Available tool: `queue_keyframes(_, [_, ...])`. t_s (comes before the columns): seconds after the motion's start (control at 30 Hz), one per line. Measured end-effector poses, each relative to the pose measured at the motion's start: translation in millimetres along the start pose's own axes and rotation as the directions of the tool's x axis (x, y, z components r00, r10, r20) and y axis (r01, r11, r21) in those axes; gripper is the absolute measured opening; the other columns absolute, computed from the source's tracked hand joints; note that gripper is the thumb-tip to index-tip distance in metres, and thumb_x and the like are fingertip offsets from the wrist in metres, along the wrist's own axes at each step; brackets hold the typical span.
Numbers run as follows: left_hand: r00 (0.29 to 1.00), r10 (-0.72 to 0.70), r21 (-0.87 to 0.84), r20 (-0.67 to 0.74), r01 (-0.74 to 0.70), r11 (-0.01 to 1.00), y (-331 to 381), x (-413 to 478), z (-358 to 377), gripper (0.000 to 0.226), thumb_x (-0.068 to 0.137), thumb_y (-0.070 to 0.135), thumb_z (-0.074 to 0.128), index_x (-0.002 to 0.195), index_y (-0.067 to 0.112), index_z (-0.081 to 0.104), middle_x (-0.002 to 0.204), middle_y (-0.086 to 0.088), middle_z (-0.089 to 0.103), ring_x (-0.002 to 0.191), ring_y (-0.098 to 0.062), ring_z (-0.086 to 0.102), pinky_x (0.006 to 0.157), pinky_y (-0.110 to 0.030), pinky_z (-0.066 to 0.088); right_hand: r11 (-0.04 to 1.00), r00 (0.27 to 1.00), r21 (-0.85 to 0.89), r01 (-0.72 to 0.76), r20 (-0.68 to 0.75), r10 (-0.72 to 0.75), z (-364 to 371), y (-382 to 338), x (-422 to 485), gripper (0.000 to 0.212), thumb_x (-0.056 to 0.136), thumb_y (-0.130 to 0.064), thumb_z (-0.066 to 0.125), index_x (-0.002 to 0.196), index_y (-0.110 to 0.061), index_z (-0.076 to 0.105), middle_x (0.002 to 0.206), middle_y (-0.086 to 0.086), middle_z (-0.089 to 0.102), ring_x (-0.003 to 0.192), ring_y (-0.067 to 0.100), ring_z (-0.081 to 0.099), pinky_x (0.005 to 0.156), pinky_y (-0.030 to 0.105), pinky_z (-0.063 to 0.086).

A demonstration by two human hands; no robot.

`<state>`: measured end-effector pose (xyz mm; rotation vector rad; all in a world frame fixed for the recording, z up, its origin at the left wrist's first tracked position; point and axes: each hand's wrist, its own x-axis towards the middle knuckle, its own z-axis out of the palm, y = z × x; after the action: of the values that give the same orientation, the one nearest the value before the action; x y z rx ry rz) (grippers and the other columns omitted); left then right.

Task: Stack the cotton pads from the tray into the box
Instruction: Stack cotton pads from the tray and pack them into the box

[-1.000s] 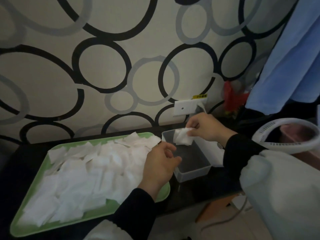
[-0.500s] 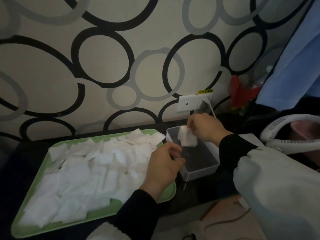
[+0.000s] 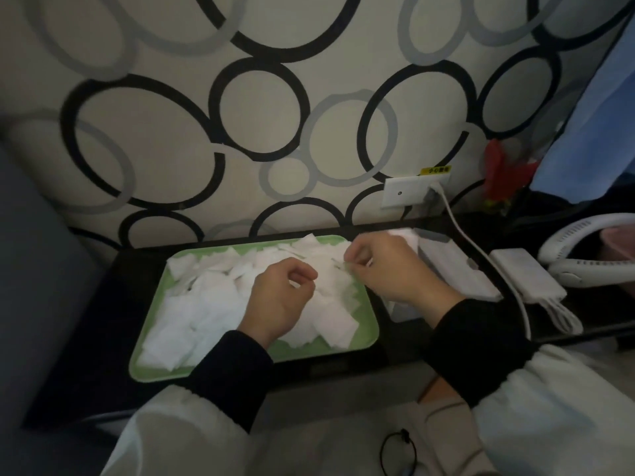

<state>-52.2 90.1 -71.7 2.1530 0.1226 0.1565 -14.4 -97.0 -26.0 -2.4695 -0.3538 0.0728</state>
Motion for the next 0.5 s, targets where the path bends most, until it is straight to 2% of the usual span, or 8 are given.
queue_keyframes(0.07, [1.000, 0.003, 0.022, -0.004, -0.003, 1.000, -6, -5, -10, 0.015, 0.088, 0.013, 0.069, 0.087, 0.028, 0.071, 0.087, 0.010, 0.068, 0.070, -0.003, 0.057, 0.059, -0.006, 0.037, 0.999, 0.994, -0.022, -0.049, 0.095, 0.051, 23, -2, -4, 0.012, 0.090, -0.017, 0.066, 0.100, -0.023, 0.068, 0.102, -0.002, 0.069, 0.093, 0.013, 0.065, 0.085, 0.027, 0.052])
queue_keyframes(0.17, [1.000, 0.015, 0.042, 0.007, -0.015, 0.999, -13, -11, -22, 0.015, 0.087, 0.012, 0.069, 0.088, 0.027, 0.071, 0.084, 0.012, 0.067, 0.069, -0.001, 0.057, 0.060, -0.004, 0.038, 0.988, 0.985, -0.123, -0.094, 0.130, 0.110, 50, 6, -12, 0.026, 0.087, -0.027, 0.071, 0.112, -0.022, 0.065, 0.109, -0.004, 0.063, 0.104, 0.015, 0.060, 0.089, 0.027, 0.049])
queue_keyframes(0.23, [1.000, 0.020, 0.057, 0.015, -0.020, 0.998, -17, -14, -29, 0.016, 0.087, 0.014, 0.069, 0.086, 0.029, 0.071, 0.083, 0.013, 0.067, 0.067, -0.001, 0.057, 0.059, -0.004, 0.038, 0.982, 0.979, -0.150, -0.116, 0.150, 0.138, 57, 10, -16, 0.044, 0.079, -0.040, 0.078, 0.116, -0.023, 0.061, 0.110, -0.005, 0.059, 0.101, 0.013, 0.057, 0.086, 0.027, 0.048])
queue_keyframes(0.33, [1.000, 0.012, 0.072, 0.028, -0.014, 0.997, -22, -15, -35, 0.015, 0.087, 0.016, 0.069, 0.086, 0.031, 0.071, 0.083, 0.013, 0.067, 0.067, -0.002, 0.057, 0.060, -0.006, 0.038, 0.984, 0.977, -0.141, -0.105, 0.172, 0.129, 55, 10, -17, 0.055, 0.075, -0.042, 0.081, 0.122, -0.028, 0.056, 0.107, -0.007, 0.059, 0.096, 0.011, 0.057, 0.085, 0.028, 0.049])
queue_keyframes(0.4, [0.999, 0.014, 0.081, 0.035, -0.017, 0.997, -25, -15, -38, 0.016, 0.087, 0.017, 0.069, 0.085, 0.033, 0.070, 0.083, 0.013, 0.066, 0.070, -0.004, 0.058, 0.062, -0.007, 0.038, 0.984, 0.979, -0.166, -0.066, 0.180, 0.096, 55, 10, -16, 0.051, 0.076, -0.040, 0.081, 0.121, -0.030, 0.058, 0.104, -0.009, 0.059, 0.095, 0.009, 0.056, 0.086, 0.028, 0.050])
queue_keyframes(0.5, [0.999, 0.024, 0.094, 0.045, -0.028, 0.995, -27, -15, -42, 0.014, 0.087, 0.019, 0.070, 0.085, 0.033, 0.070, 0.084, 0.014, 0.066, 0.072, -0.003, 0.059, 0.064, -0.008, 0.039, 0.982, 0.982, -0.188, -0.015, 0.182, 0.050, 57, 8, -14, 0.030, 0.080, -0.035, 0.078, 0.108, -0.030, 0.069, 0.101, -0.013, 0.058, 0.093, 0.006, 0.055, 0.085, 0.027, 0.050])
